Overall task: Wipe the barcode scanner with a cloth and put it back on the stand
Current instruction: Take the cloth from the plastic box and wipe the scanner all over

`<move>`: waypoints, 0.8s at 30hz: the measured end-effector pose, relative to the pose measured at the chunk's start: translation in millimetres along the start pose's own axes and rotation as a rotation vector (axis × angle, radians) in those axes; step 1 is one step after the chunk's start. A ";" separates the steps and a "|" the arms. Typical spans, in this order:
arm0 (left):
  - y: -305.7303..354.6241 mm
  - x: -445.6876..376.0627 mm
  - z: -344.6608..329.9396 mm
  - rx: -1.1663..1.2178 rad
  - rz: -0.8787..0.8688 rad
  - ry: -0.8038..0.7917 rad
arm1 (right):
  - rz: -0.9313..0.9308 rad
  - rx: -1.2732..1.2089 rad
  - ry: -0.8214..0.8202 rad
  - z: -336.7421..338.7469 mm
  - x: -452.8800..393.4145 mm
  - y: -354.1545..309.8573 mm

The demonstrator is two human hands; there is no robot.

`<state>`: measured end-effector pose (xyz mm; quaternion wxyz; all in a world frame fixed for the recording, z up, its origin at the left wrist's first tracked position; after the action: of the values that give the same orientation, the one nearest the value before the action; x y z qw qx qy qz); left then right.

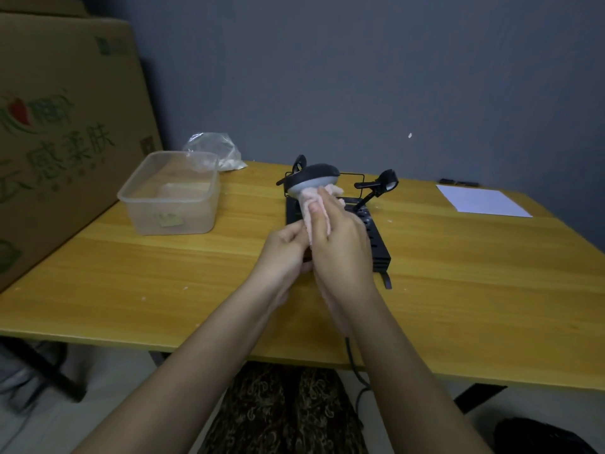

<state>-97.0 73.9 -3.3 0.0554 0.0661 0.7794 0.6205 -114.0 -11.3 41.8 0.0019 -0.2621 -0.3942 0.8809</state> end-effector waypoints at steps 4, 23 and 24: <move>0.0 -1.0 7.4 0.021 -0.013 0.037 | -0.069 -0.137 -0.128 -10.2 -0.7 12.5; -6.3 -6.3 7.1 0.169 0.114 -0.023 | -0.163 -0.308 -0.011 5.1 19.1 16.5; -6.5 -6.4 11.0 0.172 0.101 0.004 | -0.256 -0.388 -0.015 2.4 13.0 23.3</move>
<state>-89.1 81.9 -12.1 0.0166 0.1086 0.8256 0.5534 -121.6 -26.3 20.9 0.0602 -0.1988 -0.5862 0.7831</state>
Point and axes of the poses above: each hand's wrist, its own x-axis away from the middle knuckle, its own z-axis out of the back of the hand, y = z × x, the point moved 8 cm from there along -x, towards the middle knuckle, and after that the axes turned 3 degrees about -z, right-handed, at the moved point
